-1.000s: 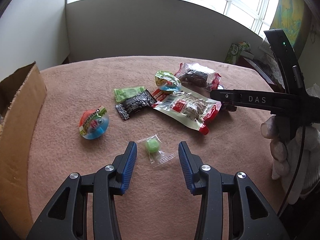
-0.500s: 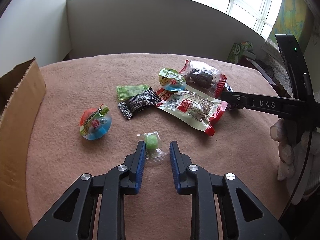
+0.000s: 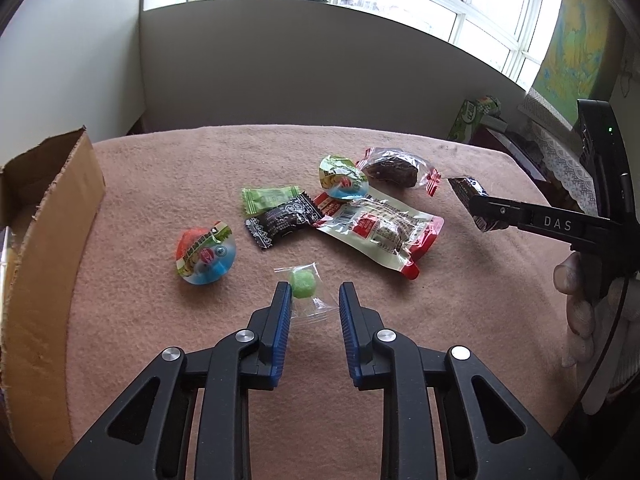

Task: Organize snacks
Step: 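Carry the Snickers and green candy into the box and open both tools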

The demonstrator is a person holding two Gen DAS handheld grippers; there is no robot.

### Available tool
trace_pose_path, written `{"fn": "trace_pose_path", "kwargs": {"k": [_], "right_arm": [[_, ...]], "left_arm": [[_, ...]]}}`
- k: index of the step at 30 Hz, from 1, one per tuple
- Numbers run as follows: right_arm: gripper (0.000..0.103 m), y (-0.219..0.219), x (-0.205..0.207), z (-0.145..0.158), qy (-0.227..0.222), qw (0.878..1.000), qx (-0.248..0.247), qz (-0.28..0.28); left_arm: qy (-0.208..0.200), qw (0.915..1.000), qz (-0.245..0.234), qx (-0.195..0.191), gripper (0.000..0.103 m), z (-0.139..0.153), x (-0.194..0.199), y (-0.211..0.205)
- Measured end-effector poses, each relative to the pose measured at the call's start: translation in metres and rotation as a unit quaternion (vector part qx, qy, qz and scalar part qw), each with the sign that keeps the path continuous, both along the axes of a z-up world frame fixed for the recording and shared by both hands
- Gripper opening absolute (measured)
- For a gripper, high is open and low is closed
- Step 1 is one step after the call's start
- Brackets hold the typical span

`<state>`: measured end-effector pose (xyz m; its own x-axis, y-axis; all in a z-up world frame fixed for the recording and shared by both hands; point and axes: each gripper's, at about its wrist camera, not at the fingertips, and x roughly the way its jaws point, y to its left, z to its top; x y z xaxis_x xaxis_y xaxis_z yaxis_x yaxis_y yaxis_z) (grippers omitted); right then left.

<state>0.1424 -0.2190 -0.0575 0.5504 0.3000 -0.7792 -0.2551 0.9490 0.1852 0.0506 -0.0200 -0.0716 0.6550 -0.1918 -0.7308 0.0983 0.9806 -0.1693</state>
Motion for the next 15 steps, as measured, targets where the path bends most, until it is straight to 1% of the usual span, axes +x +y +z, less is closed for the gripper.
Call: {"fn": "trace_pose_path", "kwargs": {"k": [4,9,15], "right_arm": [[0.030,0.011,-0.008,0.015,-0.019,1.000,0.002,0.010],[0.030,0.032,-0.014,0.031,-0.035,0.999,0.009,0.028],[0.030,0.067,-0.021,0.045,-0.043,0.997,0.022,0.061]], "left_arm": [[-0.019,0.9998,0.008,0.003,0.023,0.010,-0.006,0.007],[-0.039,0.9990,0.021,-0.004,0.022,0.023,-0.013,0.021],[-0.064,0.9970,0.044,-0.005,0.022,0.039,-0.022,0.035]]}}
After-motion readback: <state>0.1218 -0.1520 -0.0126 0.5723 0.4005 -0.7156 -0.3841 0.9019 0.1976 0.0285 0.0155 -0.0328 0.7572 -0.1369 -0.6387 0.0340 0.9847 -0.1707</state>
